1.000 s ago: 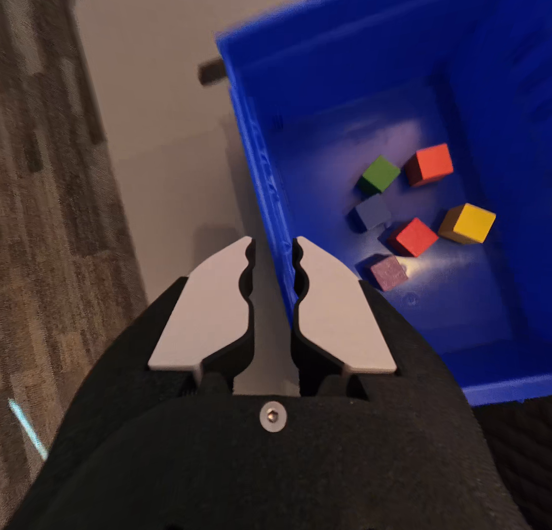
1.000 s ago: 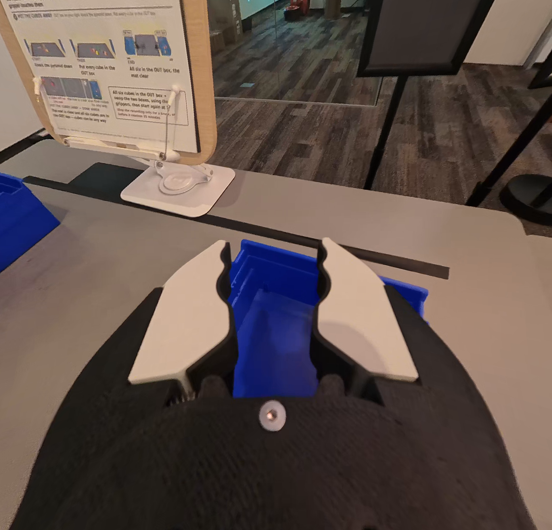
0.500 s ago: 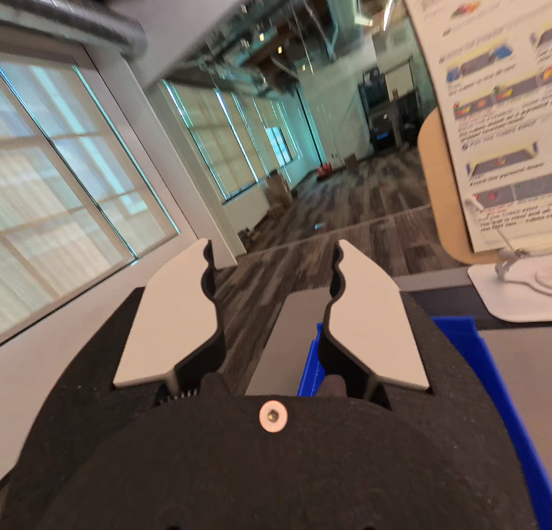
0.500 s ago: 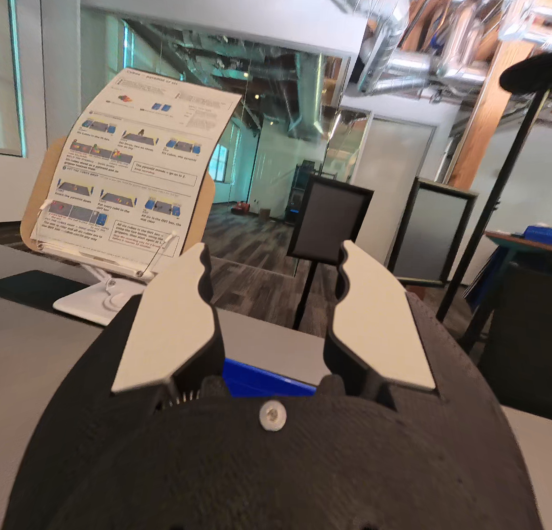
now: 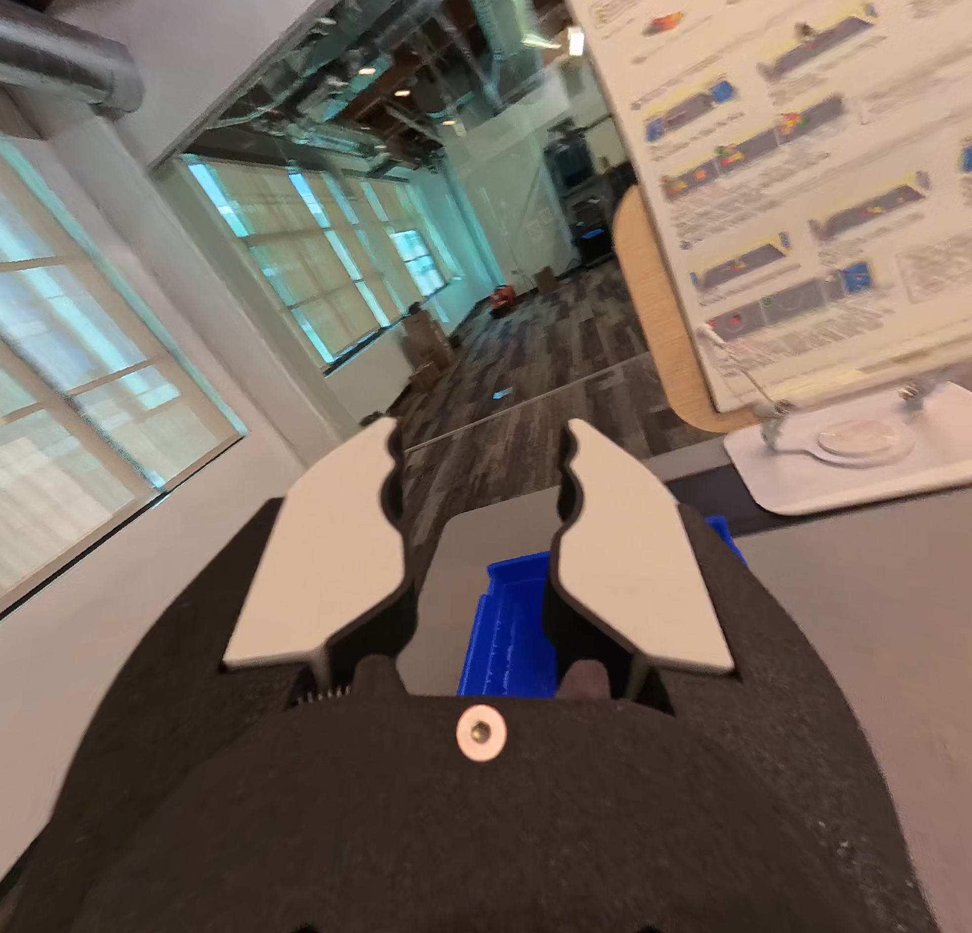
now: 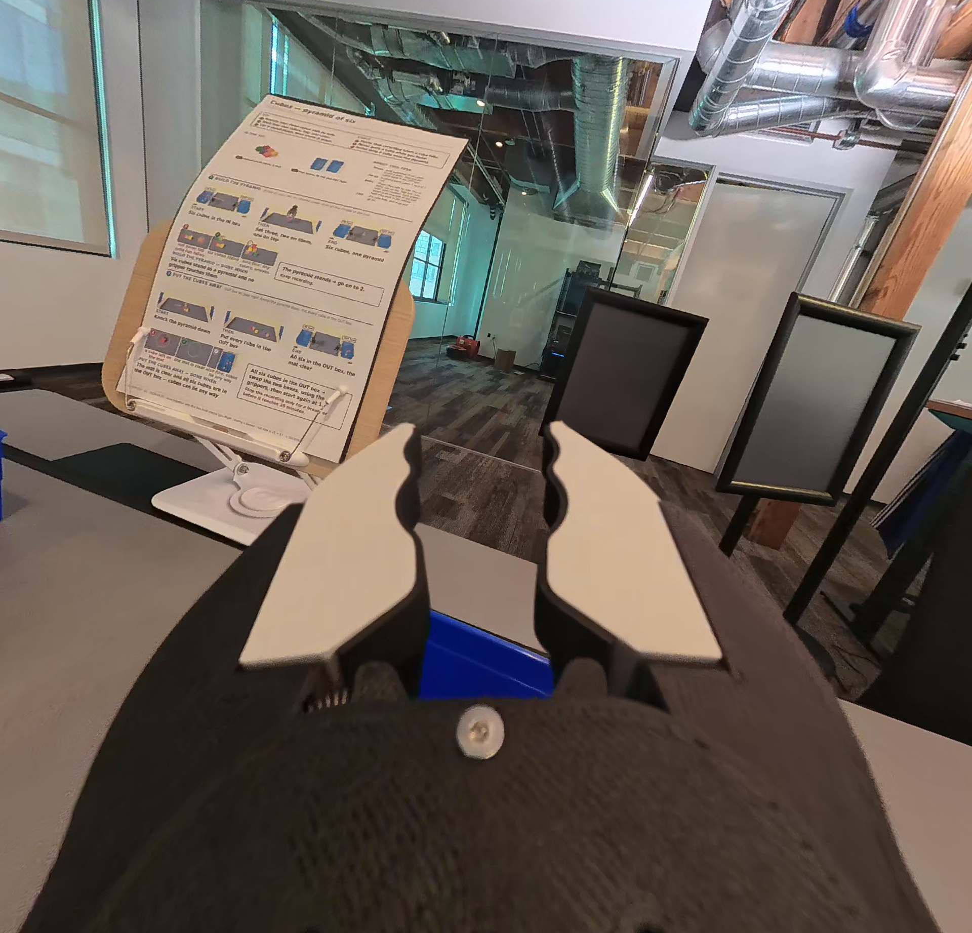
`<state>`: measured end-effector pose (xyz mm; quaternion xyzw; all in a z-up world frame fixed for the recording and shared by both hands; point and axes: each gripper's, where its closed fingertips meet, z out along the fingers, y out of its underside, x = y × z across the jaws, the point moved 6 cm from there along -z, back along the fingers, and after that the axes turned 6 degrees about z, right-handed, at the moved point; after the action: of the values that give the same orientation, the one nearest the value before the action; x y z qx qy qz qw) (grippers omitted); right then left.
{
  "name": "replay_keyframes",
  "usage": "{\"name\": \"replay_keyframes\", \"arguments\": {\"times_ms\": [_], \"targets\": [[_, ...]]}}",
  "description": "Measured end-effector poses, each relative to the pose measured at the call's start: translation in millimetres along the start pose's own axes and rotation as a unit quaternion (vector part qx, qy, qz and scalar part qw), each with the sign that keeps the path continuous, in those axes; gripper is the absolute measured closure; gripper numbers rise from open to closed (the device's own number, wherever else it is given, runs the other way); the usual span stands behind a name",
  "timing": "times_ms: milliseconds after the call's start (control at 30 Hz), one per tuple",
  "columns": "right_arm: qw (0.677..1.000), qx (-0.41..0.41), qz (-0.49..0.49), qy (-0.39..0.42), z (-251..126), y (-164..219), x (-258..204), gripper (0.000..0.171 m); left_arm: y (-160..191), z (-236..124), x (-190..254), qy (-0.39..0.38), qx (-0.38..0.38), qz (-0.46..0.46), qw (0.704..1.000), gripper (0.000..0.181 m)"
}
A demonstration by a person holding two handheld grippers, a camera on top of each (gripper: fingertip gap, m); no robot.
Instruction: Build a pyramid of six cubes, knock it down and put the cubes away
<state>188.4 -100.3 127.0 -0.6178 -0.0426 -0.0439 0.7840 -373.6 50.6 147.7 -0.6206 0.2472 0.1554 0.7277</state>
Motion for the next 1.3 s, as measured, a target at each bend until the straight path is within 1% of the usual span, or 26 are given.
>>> {"name": "replay_keyframes", "arguments": {"times_ms": [33,67,100,133,200,267,300,333,433,500,567,667,767,900,1000,1133,1300], "targets": [[1.000,0.003,0.001,-0.005,-0.8,-0.6,-0.9,0.132,2.4,0.1,4.7,0.036,0.001,0.013,0.999,0.139],[1.000,0.005,0.004,-0.012,-1.2,-1.3,-2.0,0.136,6.4,0.6,8.2,0.073,-0.005,0.027,0.997,0.147],[1.000,0.004,0.009,-0.020,-1.4,-1.3,-2.8,0.137,12.0,-0.5,15.6,0.138,-0.012,0.048,0.989,0.153],[1.000,0.000,0.015,-0.025,-1.1,-0.8,-2.8,0.137,19.5,-4.1,24.8,0.214,-0.017,0.066,0.974,0.156],[0.999,-0.009,0.020,-0.031,0.2,2.2,-1.9,0.136,38.5,-13.6,37.3,0.329,-0.034,0.091,0.939,0.155],[0.999,-0.021,0.023,-0.036,2.6,7.3,-0.8,0.134,61.3,-24.8,51.0,0.414,-0.052,0.138,0.898,0.154],[0.999,-0.027,0.025,-0.038,3.8,9.8,-0.5,0.133,73.9,-28.7,56.6,0.440,-0.072,0.163,0.880,0.152],[0.998,-0.033,0.027,-0.040,5.3,12.4,-0.5,0.133,85.5,-27.4,59.5,0.446,-0.105,0.180,0.870,0.147],[0.998,-0.046,0.024,-0.044,8.8,18.4,-1.6,0.131,108.5,-11.3,66.4,0.423,-0.206,0.197,0.860,0.142],[0.997,-0.055,0.023,-0.047,10.7,21.6,-3.1,0.131,114.9,-9.2,83.7,0.462,-0.230,0.173,0.839,0.141],[0.996,-0.069,0.023,-0.052,12.8,25.5,-4.4,0.129,122.0,-9.2,101.8,0.503,-0.257,0.158,0.810,0.138],[0.995,-0.082,0.011,-0.052,14.5,29.9,-5.6,0.128,138.5,-8.7,121.3,0.534,-0.304,0.164,0.771,0.133],[0.994,-0.089,0.009,-0.060,16.0,31.6,-8.0,0.127,152.2,-6.0,131.2,0.547,-0.336,0.161,0.750,0.130],[0.994,-0.092,0.007,-0.064,17.2,32.9,-10.1,0.127,167.6,-0.2,133.6,0.539,-0.372,0.158,0.739,0.129],[0.993,-0.101,0.002,-0.066,18.6,35.8,-11.7,0.126,177.1,5.9,135.9,0.529,-0.387,0.162,0.738,0.130],[0.992,-0.108,-0.005,-0.071,20.0,37.9,-14.6,0.126,185.0,9.3,142.9,0.528,-0.402,0.167,0.729,0.132],[0.990,-0.117,-0.013,-0.075,21.1,41.0,-16.5,0.126,192.3,6.1,146.1,0.517,-0.419,0.190,0.721,0.142]]}}
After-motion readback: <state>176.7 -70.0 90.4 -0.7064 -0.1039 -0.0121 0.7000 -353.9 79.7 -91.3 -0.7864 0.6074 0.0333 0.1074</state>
